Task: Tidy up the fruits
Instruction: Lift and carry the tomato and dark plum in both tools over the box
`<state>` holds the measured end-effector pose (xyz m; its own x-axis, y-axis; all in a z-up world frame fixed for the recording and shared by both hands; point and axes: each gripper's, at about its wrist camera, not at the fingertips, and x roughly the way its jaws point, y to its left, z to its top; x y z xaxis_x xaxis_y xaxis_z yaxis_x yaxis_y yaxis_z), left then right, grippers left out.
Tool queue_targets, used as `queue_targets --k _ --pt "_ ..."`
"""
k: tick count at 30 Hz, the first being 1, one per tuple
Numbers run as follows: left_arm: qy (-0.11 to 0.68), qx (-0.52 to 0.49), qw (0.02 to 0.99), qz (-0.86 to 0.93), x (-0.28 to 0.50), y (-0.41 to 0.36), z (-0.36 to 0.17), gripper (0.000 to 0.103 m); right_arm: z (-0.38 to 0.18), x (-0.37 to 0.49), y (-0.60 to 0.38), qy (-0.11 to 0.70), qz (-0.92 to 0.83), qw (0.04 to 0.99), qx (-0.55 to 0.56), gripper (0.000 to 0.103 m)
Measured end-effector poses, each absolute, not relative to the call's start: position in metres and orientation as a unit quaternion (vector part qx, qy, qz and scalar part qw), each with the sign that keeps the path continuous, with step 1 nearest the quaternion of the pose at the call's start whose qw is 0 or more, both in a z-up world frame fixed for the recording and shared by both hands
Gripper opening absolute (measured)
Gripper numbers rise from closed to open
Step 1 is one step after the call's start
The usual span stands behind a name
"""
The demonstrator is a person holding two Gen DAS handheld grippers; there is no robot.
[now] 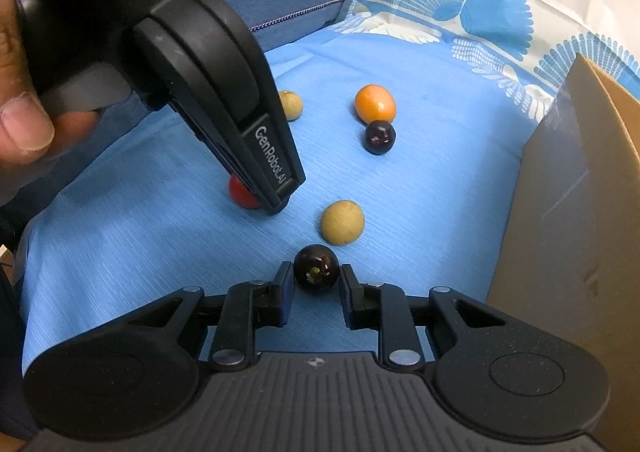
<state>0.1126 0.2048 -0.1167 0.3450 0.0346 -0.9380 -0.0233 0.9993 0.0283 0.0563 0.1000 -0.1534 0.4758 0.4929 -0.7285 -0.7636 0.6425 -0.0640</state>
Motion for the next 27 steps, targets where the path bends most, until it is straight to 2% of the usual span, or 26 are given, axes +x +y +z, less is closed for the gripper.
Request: queue_targets --k 11,18,27 --pt "0.546 0.000 0.837 0.024 0.110 0.203 -0.106 0.033 -0.139 0.045 0.095 0.318 0.375 0.851 -0.183 0.024" --pt "0.443 -0.010 0.896 0.021 0.089 0.193 -0.064 0.033 -0.106 0.031 0.069 0.255 0.376 0.879 -0.147 0.024" --pt "0.316 -0.040 0.948 0.015 0.055 0.169 -0.018 0.033 -0.052 0.012 -0.002 0.169 0.341 0.923 -0.049 0.024"
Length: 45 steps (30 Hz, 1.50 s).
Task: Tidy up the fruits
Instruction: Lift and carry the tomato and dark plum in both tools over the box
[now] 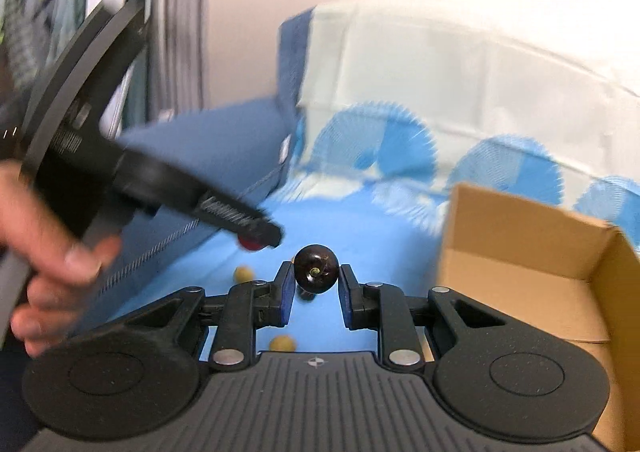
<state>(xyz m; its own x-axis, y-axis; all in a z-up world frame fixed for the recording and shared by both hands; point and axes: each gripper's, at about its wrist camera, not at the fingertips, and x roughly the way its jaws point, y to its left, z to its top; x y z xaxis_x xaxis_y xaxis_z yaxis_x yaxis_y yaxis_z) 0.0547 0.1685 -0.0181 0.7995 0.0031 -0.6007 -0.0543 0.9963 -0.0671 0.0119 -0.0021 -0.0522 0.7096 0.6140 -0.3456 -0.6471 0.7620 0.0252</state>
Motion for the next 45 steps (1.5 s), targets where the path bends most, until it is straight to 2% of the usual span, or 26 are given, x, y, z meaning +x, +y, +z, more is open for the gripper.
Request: queue_targets --k 9,18,30,45 --pt "0.255 -0.052 0.965 -0.001 0.040 0.131 -0.005 0.033 -0.010 0.044 -0.105 0.122 0.257 0.958 -0.016 0.024" --pt "0.242 -0.043 0.969 -0.025 0.041 0.078 -0.022 0.033 -0.029 0.091 -0.195 0.147 0.157 0.976 0.032 0.024" --pt "0.217 -0.002 0.973 -0.076 0.052 0.034 -0.038 0.033 -0.049 0.109 -0.239 0.154 0.094 0.981 0.066 0.024" --pt "0.203 0.012 0.972 -0.116 0.048 0.018 -0.041 0.033 -0.052 0.118 -0.230 0.161 0.101 0.980 0.063 0.024"
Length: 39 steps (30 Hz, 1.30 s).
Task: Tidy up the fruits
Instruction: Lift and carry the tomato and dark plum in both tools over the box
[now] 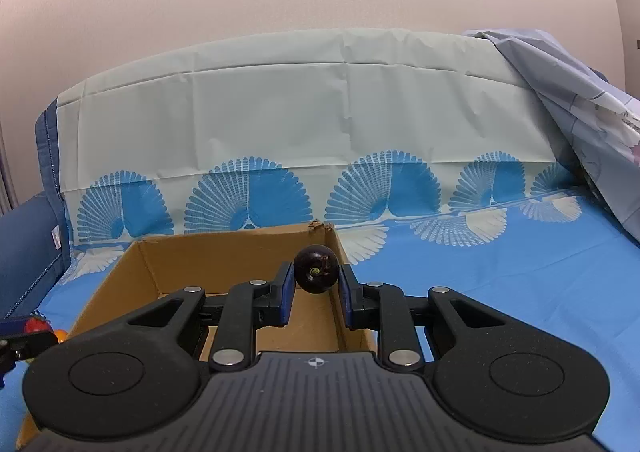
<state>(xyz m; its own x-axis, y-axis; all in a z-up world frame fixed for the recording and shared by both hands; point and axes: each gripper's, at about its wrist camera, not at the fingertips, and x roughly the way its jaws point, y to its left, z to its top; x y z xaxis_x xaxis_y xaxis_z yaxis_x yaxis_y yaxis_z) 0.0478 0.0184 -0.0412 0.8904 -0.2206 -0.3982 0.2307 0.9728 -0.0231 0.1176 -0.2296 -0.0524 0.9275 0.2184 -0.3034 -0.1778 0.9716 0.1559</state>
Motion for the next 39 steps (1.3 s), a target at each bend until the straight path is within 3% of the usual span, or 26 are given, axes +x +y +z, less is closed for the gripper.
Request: queue_targets --k 39 --pt "0.205 0.054 0.964 -0.160 0.044 -0.006 -0.050 0.033 -0.052 0.120 -0.208 0.171 0.124 0.977 0.031 0.024"
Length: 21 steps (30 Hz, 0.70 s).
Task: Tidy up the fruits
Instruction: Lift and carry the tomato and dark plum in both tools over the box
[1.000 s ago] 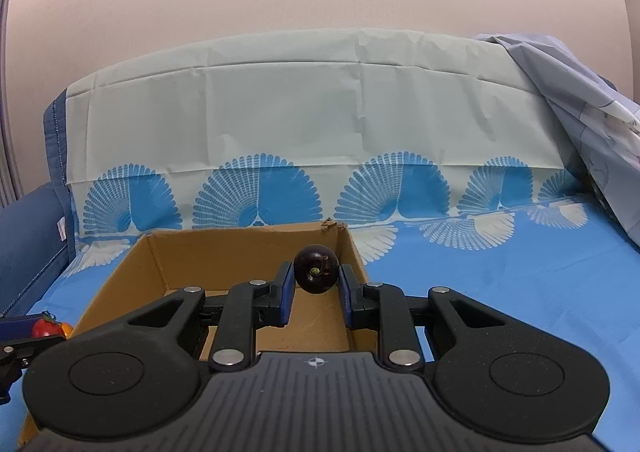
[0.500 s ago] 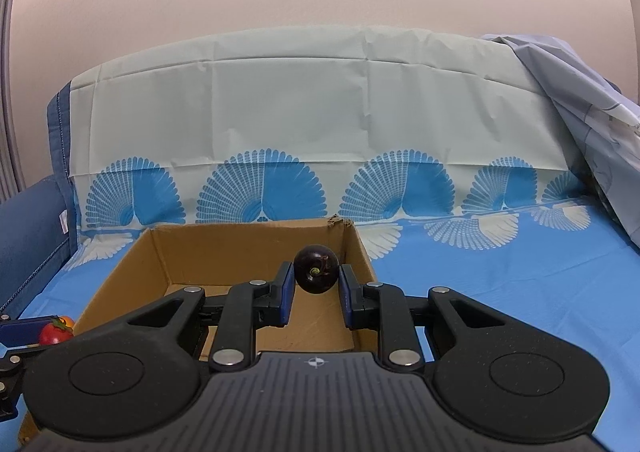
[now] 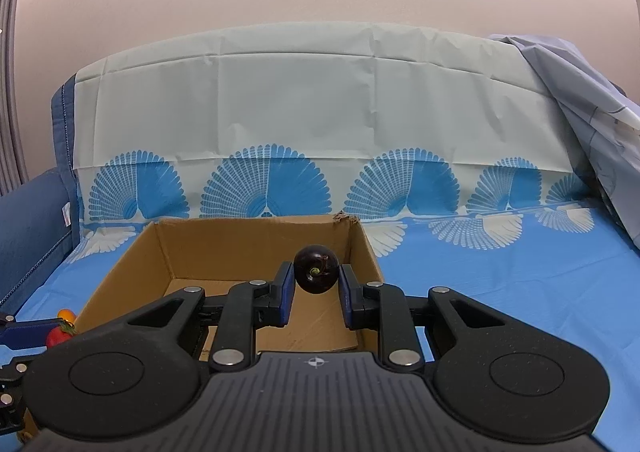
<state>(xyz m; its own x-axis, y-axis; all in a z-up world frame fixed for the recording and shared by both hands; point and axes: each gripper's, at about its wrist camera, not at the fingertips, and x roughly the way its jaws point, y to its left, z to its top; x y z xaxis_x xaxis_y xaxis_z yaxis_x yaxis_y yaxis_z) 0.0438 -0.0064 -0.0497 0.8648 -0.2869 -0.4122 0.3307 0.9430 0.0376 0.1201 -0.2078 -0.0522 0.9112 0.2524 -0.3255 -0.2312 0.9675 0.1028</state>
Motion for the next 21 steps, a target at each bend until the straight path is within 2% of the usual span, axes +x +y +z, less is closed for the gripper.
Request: queue_targets --k 21 --pt "0.208 0.070 0.960 -0.173 0.0439 -0.0105 -0.0525 0.033 -0.0530 0.1224 -0.2025 0.179 0.134 0.974 0.019 0.025"
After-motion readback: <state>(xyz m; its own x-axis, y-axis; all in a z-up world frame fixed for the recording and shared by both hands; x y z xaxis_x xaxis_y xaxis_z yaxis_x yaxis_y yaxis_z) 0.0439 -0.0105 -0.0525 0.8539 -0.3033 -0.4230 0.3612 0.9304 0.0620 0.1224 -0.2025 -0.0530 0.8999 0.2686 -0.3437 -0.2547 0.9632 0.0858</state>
